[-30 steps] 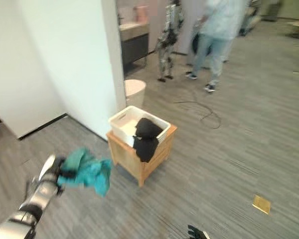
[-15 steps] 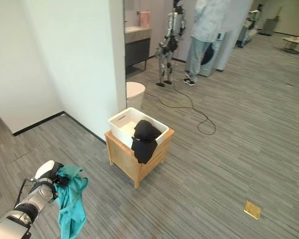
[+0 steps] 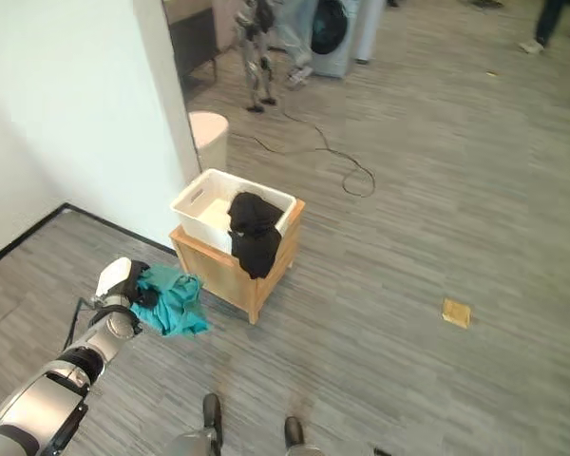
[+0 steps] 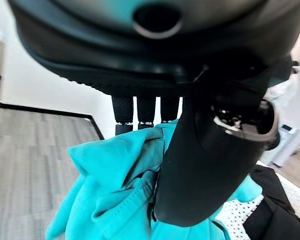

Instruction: Pick up bed clothes into laundry basket.

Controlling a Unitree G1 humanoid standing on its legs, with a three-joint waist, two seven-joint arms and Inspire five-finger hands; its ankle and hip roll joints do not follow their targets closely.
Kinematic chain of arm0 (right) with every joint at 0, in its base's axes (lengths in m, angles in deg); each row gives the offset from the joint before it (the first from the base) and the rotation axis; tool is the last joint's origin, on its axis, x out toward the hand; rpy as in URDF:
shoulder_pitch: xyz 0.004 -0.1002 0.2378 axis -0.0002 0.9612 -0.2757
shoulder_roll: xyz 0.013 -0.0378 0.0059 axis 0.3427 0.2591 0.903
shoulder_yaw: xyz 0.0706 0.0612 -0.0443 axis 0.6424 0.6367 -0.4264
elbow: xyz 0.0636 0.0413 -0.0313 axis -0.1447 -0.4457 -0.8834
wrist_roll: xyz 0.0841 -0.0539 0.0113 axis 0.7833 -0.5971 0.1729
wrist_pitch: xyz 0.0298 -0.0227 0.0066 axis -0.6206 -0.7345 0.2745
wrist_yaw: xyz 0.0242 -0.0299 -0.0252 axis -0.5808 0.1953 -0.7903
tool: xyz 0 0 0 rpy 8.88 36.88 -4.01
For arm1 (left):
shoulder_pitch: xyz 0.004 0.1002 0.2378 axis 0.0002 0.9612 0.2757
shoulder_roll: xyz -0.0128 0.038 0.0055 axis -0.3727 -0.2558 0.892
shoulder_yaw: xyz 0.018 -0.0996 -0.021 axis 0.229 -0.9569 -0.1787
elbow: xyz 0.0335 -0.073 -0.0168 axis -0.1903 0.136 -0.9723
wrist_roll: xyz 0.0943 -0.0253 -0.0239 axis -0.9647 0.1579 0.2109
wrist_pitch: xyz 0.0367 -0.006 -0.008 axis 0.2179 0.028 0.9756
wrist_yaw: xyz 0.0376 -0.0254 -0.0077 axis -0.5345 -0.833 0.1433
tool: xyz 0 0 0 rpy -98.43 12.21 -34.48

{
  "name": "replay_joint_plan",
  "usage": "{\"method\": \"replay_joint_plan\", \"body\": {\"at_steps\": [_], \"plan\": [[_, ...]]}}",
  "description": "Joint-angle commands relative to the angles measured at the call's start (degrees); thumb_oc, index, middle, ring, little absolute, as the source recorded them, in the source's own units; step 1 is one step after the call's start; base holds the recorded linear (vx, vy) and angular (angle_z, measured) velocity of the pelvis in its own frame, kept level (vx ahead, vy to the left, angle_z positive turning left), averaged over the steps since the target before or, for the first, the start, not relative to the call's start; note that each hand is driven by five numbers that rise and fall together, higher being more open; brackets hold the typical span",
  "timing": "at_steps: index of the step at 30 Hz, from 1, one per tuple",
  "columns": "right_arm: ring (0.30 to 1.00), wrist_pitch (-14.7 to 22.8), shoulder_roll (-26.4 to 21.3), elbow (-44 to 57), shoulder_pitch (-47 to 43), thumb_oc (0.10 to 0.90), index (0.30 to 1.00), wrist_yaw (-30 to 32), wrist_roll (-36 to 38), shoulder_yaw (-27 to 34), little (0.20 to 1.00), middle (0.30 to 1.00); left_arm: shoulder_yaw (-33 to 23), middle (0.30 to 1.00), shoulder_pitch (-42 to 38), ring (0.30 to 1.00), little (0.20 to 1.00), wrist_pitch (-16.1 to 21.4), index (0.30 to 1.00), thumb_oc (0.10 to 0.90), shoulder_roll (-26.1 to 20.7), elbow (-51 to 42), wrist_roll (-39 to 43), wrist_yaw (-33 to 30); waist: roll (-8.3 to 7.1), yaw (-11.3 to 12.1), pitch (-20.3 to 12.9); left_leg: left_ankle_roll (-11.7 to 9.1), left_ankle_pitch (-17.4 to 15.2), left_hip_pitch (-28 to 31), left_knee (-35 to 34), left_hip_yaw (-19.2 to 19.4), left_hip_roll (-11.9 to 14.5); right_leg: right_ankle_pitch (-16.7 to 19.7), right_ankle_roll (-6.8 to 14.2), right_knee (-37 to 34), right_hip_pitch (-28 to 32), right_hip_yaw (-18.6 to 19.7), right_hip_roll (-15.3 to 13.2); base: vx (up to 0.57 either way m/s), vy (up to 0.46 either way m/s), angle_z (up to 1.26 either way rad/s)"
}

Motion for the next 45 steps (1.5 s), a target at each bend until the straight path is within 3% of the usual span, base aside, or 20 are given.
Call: {"method": "replay_joint_plan", "body": {"at_steps": [1, 3, 7, 8, 10, 12, 17, 18, 20, 22, 23, 24, 25, 29, 34, 38, 41, 45], "plan": [[0.9, 0.4, -1.5, 0.2, 1.0, 0.8, 0.9, 1.9, -0.5, -0.1, 0.9, 0.9, -2.3, 0.3, -8.7, 0.3, 0.3, 2.8, 0.3, 0.4, -1.6, -3.7, -1.8, -6.2, 1.2, 0.8, -7.4, 3.2, 8.3, -1.4, -5.4, 1.9, 0.5, 1.7, 8.3, -10.4, 9.9, 2.6, -5.9, 0.49, 0.315, -0.18], [0.9, -0.2, -2.4, 1.0, -0.7, 0.8, 0.9, 2.0, -1.9, -1.2, 0.9, 0.9, -2.0, 0.3, -10.3, 0.3, 0.3, 3.0, 0.3, 0.4, -2.1, -5.8, -0.6, -6.3, 1.33, -0.1, -6.3, 3.3, 7.9, 0.6, -5.3, 2.3, 0.1, 8.0, 9.0, -3.9, 6.6, 3.7, -7.8, 0.26, 0.123, -0.88], [0.9, -0.1, -1.7, 2.0, -1.6, 0.8, 0.9, 2.4, -2.1, -1.9, 0.9, 0.9, -1.4, 0.3, -13.2, 0.3, 0.3, 3.0, 0.3, 0.4, -2.1, -9.8, 0.3, -7.4, 0.84, -0.6, -5.4, 3.6, 5.8, 4.1, -5.4, 3.1, -0.1, 11.8, 9.0, -4.6, 3.0, 1.9, -9.2, 0.16, 0.073, -0.38], [0.9, -0.1, -1.7, 2.0, -1.6, 0.8, 0.9, 2.4, -2.1, -1.9, 0.9, 0.9, -1.4, 0.3, -13.2, 0.3, 0.3, 2.9, 0.3, 0.4, -2.1, -9.8, 0.3, -7.4, 0.84, -0.7, -5.4, 3.6, 5.7, 4.1, -5.4, 3.0, -0.1, 11.8, 9.0, -4.6, 3.1, 1.8, -9.2, 0.14, 0.083, -0.39], [0.9, -0.1, -1.4, 1.3, -2.8, 0.8, 0.9, 2.6, -1.8, -2.7, 0.9, 0.9, 1.1, 0.3, -16.4, 0.3, 0.3, 2.3, 0.3, 0.4, -0.6, -10.4, -1.1, -7.4, 0.92, -1.5, -5.6, 4.1, 3.8, 5.3, -5.4, 3.2, -0.3, 8.7, 8.5, -9.3, 0.6, -1.3, -5.6, 0.21, 0.091, -0.15], [0.9, -0.3, -1.3, -0.1, -3.9, 0.8, 0.9, 3.2, -1.5, -3.4, 0.9, 0.9, 3.5, 0.3, -21.1, 0.3, 0.3, 0.9, 0.3, 0.4, -0.1, -9.1, -3.4, -7.5, 0.22, -2.6, -5.2, 4.5, 2.4, 6.5, -5.4, 2.5, -1.5, 9.7, 7.3, -14.1, 0.8, -4.7, -0.9, 0.28, -0.041, 0.3], [0.9, -0.4, -2.1, -2.2, -3.9, 0.8, 0.9, 3.4, -1.6, -2.8, 0.9, 0.9, 3.6, 0.3, -22.7, 0.3, 0.3, 0.5, 0.3, 0.4, 0.3, -4.7, -3.6, -7.3, 0.47, -3.0, -6.7, 4.1, 0.8, 10.0, -5.4, 3.2, -1.2, 9.7, 6.6, -15.1, 2.6, -5.4, 0.1, 0.19, -0.064, 0.26], [0.9, -0.6, -2.5, -2.8, -3.9, 0.8, 0.9, 3.3, -1.7, -2.8, 0.9, 0.9, 3.9, 0.3, -23.1, 0.3, 0.3, 0.6, 0.3, 0.4, 0.5, -4.1, -3.7, -7.3, 0.4, -2.9, -6.4, 3.9, 0.3, 10.5, -2.5, 3.5, -0.9, 9.7, 6.3, -14.8, 2.9, -5.5, 0.0, 0.1, -0.058, -0.12], [0.9, -1.0, -4.3, -3.8, -5.4, 0.8, 0.9, 3.4, -1.9, -3.3, 0.9, 0.9, 4.1, 0.3, -24.6, 0.3, 0.3, 0.9, 0.3, 0.4, 0.9, -3.8, -2.3, -7.6, -1.26, -1.5, -4.1, 3.0, 0.2, 3.4, 10.1, 0.5, -0.3, 10.1, 5.3, -14.0, 3.0, -5.0, -1.2, -0.03, -0.089, -0.14], [0.9, -1.6, -4.9, -4.8, -6.1, 0.8, 0.9, 3.9, -2.0, -3.3, 0.9, 0.9, 3.9, 0.3, -25.5, 0.3, 0.3, 1.6, 0.3, 0.4, 1.1, -4.7, -0.2, -8.0, -2.31, 0.1, -3.6, 3.5, -0.5, 0.2, 10.9, -2.6, -0.6, 9.8, 5.3, -15.0, 4.1, -4.7, -2.2, 0.06, -0.029, -0.23], [0.9, -1.7, -5.0, -5.1, -6.3, 0.8, 0.9, 3.7, -2.0, -3.4, 0.9, 0.9, 4.3, 0.3, -25.7, 0.3, 0.3, 1.7, 0.3, 0.4, 1.4, -4.7, -0.1, -7.9, -2.1, 0.7, -3.9, 3.4, 0.2, -0.1, 8.2, -3.4, -0.8, 9.5, 5.5, -15.6, 4.7, -4.3, -2.1, 0.29, 0.12, -0.37], [0.9, -1.8, -5.8, -5.5, -7.4, 0.8, 0.9, 3.6, -2.4, -3.4, 0.9, 0.9, 4.8, 0.3, -25.9, 0.3, 0.3, 2.0, 0.3, 0.4, 1.4, -4.9, -0.1, -7.6, -0.87, 2.2, -5.1, 2.9, 3.8, -0.7, 1.3, -5.4, -0.4, 8.7, 5.7, -16.7, 5.8, -3.0, -1.4, 0.33, 0.186, -0.42], [0.9, -2.1, -6.0, -6.6, -7.6, 0.8, 0.9, 4.5, -3.9, -3.1, 0.9, 0.9, 4.8, 0.3, -25.7, 0.3, 0.3, 2.8, 0.3, 0.4, 1.6, -5.1, 0.4, -7.3, 0.21, 2.1, -5.9, 2.8, 4.1, 1.5, -4.7, -4.6, 0.2, 7.5, 6.1, -16.8, 6.4, -2.9, -1.1, 0.33, 0.199, -0.5], [0.9, -2.5, -6.0, -6.4, -8.1, 0.8, 0.9, 3.8, -3.7, -3.5, 0.9, 0.9, 5.3, 0.3, -28.8, 0.3, 0.3, 2.9, 0.3, 0.4, 2.8, -3.0, 1.9, -7.7, 1.62, 0.4, -8.2, 2.0, 4.7, 3.7, -5.4, -3.9, 0.4, 6.6, 6.6, -16.9, 6.5, -3.3, -2.0, 0.15, 0.125, -0.49], [0.9, -2.8, -5.6, -7.5, -9.7, 0.8, 0.9, 4.2, -3.3, -3.9, 0.9, 0.9, 7.0, 0.3, -33.5, 0.3, 0.3, 2.9, 0.3, 0.4, 3.7, -0.1, 1.8, -7.3, 2.32, 0.4, -9.2, 1.9, 4.2, 4.2, -5.4, -2.9, -0.1, 7.4, 7.7, -18.3, 5.9, -3.1, -4.3, 0.11, 0.127, -0.29], [0.9, -2.4, -5.9, -7.3, -10.7, 0.8, 0.9, 3.9, -2.5, -3.5, 0.9, 0.9, 7.9, 0.3, -37.7, 0.3, 0.3, 2.9, 0.3, 0.4, 0.1, 3.7, 3.3, -6.4, 2.82, 0.1, -9.7, 2.2, 3.5, 4.4, -5.4, -1.8, -0.5, 8.8, 9.0, -19.3, 5.1, -2.7, -5.4, 0.09, 0.106, -0.07], [0.9, -1.1, -3.5, -5.5, -12.3, 0.8, 0.9, 4.2, -2.4, -6.3, 0.9, 0.9, 7.2, 0.3, -38.0, 0.3, 0.3, 1.9, 0.3, 0.4, -2.9, 4.1, 2.9, -6.6, 3.46, 1.2, -10.0, 2.3, 3.4, 4.3, -5.4, -1.9, -0.6, 9.3, 9.0, -19.4, 4.7, -2.6, -5.7, 0.05, 0.065, -0.13], [0.9, -0.7, -2.9, -3.3, -9.7, 0.8, 0.9, 4.2, -5.1, -6.6, 0.9, 0.9, 6.8, 0.3, -40.9, 0.3, 0.3, 1.6, 0.3, 0.4, -9.9, 6.0, 4.6, -5.8, 4.38, -0.4, -9.6, 2.3, 3.0, 4.4, -5.4, -0.8, -0.6, 9.9, 9.0, -19.4, 3.5, -1.6, -5.7, 0.02, 0.056, -0.02]]}}
